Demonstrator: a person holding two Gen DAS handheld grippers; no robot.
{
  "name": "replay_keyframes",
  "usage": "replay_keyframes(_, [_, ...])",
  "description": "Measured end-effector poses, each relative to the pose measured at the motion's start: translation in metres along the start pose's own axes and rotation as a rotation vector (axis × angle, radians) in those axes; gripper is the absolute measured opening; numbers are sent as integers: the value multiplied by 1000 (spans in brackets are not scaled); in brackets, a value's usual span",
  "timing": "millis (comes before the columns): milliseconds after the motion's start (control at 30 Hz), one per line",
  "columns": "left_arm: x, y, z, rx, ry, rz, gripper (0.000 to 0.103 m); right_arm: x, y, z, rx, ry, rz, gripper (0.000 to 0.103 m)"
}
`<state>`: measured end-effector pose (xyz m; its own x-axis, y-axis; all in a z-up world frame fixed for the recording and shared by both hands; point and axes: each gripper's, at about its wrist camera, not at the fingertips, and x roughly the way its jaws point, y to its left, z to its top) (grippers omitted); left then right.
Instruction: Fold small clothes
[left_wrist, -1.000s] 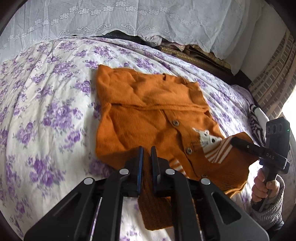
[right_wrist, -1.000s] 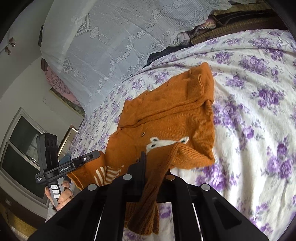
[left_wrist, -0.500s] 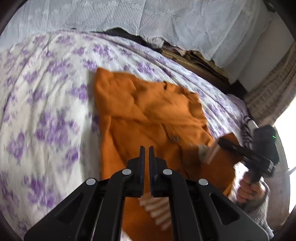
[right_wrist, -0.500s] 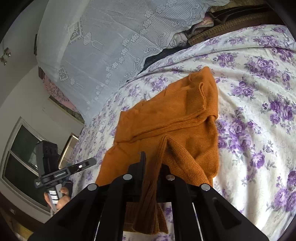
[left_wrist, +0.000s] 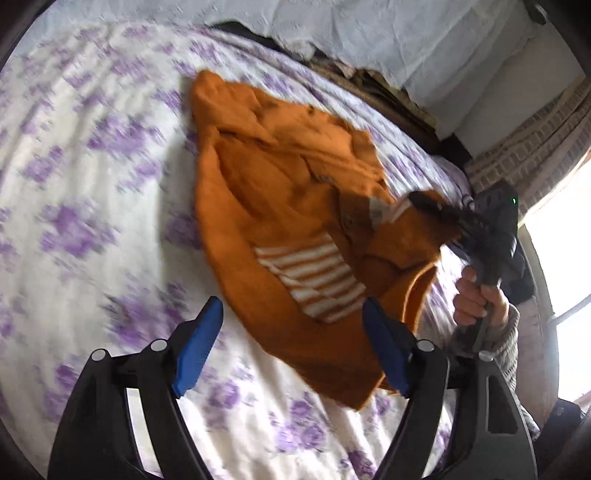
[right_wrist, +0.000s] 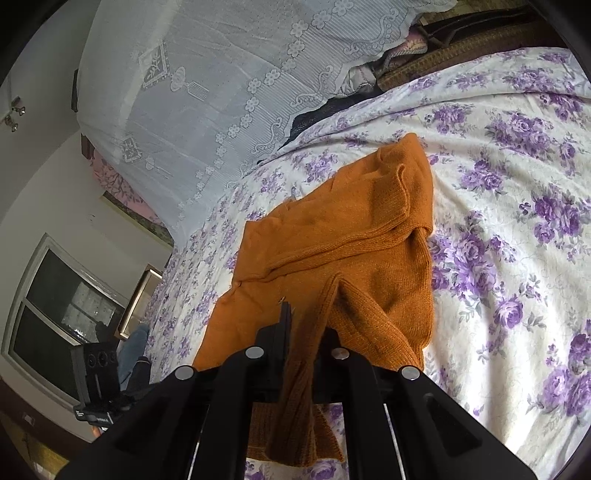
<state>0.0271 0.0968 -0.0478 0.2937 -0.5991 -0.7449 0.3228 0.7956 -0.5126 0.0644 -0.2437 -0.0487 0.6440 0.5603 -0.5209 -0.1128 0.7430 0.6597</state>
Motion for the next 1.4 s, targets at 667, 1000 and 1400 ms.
replay_keyframes(667, [-1, -25, 83, 34, -134, 71, 6, -7, 5, 20, 3, -45, -5, 7])
replay_keyframes(1000, [14, -31, 129, 40, -181, 123, 6, 5, -1, 54, 23, -84, -22, 7])
replay_keyframes(1400, [26, -7, 176, -10, -215, 137, 6, 38, -12, 93, 54, -98, -18, 8])
